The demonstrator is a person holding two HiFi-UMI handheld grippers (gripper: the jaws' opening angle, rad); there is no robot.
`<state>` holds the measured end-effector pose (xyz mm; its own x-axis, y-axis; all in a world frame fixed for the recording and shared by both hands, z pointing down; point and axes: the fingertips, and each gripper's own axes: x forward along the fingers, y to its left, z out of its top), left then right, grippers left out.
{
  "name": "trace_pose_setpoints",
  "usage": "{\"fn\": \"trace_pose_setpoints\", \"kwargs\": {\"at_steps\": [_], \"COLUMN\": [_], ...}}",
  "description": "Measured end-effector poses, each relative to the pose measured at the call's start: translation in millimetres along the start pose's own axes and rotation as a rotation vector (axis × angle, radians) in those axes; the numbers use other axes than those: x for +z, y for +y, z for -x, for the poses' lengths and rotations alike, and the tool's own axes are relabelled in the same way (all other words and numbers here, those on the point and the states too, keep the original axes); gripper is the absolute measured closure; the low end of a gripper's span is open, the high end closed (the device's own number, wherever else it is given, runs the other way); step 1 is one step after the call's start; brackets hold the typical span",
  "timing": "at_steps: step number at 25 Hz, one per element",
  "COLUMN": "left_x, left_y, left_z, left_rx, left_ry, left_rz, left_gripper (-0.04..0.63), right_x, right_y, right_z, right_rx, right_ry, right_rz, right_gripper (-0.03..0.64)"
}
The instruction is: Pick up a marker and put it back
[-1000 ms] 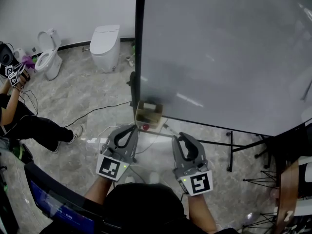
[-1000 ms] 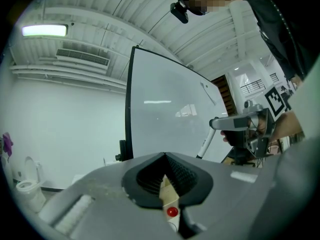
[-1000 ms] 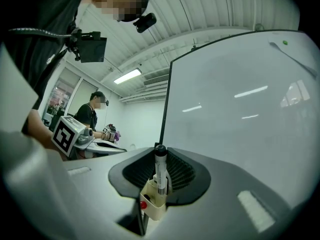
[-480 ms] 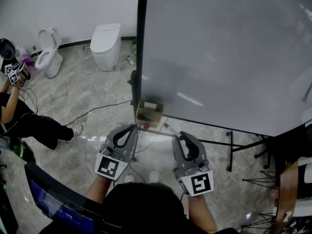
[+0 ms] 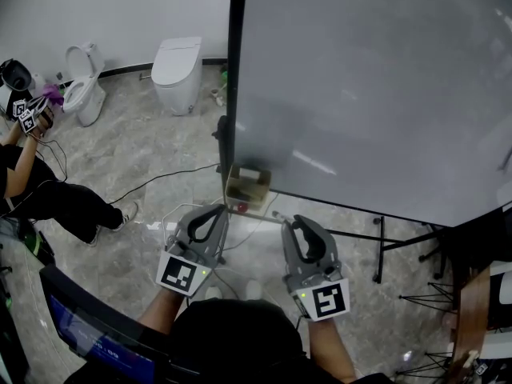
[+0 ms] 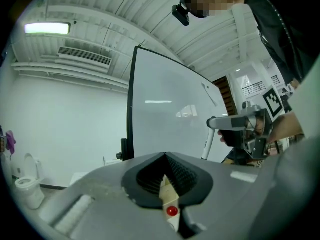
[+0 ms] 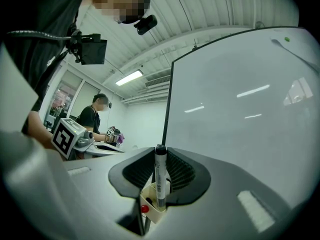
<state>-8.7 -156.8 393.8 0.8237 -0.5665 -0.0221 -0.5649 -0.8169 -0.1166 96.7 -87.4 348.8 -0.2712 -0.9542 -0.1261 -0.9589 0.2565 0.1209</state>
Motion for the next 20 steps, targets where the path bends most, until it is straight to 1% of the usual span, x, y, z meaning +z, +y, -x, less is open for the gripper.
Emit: {"fn": "trace_pose_setpoints", "kwargs": {"at_steps": [16, 20], "left_x": [-7.1, -10.1], "left_y": [0.4, 3.6], "left_z": [-4.7, -3.7], "left_rx": [0.029, 0.045], "left_ry": [0.021, 0.027], "left_rz": [-0.001, 0.011], "left_gripper": [0.591, 0.591], "right_x": [-13.7, -18.8], "right_y": [-5.4, -5.6], "right_z": [-15.9, -24.5], "right_rx": [0.043, 0.062], "right_ry": [0.004, 0.007], "right_rz": [-0.017, -0.024], "right_gripper": [0.540, 0.540]}}
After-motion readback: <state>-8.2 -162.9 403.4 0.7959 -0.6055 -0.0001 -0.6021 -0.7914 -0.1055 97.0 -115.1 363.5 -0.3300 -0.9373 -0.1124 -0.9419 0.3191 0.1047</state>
